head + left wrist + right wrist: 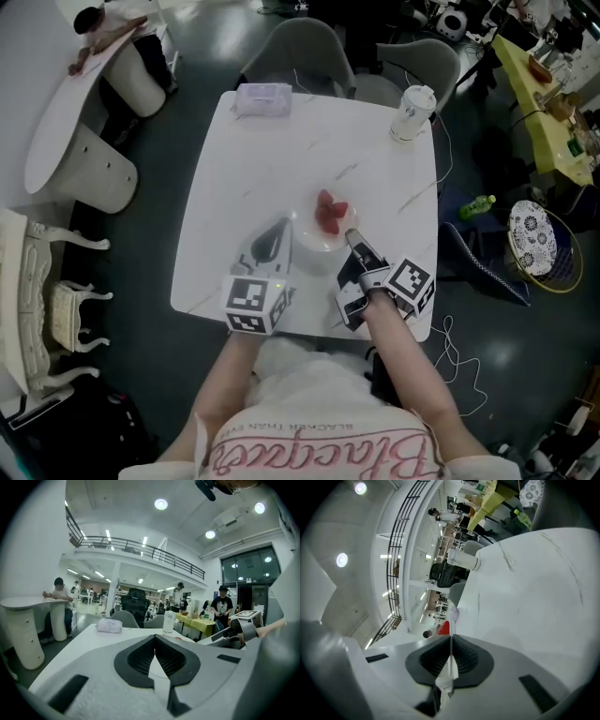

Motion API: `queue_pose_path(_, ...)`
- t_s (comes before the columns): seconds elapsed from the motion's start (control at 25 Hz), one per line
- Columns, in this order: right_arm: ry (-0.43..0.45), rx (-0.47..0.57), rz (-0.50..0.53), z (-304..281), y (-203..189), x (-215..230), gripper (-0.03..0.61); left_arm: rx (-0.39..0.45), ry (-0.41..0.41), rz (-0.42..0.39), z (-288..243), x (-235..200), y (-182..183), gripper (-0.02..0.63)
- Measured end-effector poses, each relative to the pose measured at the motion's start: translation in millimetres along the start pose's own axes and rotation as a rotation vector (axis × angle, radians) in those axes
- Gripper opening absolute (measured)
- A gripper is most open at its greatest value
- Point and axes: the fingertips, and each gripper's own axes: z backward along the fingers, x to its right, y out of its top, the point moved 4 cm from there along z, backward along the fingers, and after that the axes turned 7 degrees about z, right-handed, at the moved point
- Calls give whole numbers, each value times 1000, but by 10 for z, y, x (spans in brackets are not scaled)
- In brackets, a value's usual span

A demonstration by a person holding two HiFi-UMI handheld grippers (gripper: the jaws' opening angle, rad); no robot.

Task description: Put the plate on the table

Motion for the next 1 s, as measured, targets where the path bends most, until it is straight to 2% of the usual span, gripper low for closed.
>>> queue_pose_path(0.32,-98,-43,5,-548,44,337,14,-73,-7,24,-522,-343,-141,5)
queue_pose_path(0.64,-200,-80,41,-832,56,677,14,-110,6,68,-756,-527,-329,5)
queue_pose_path(0.76,-255,-87,148,-917,85,731,14,-122,13,80,-791,-615,-375,5)
queue_pose_path(1.0,-422,-129,491,-1016,135,820,23,-133,29,93,-817,-750,-425,5)
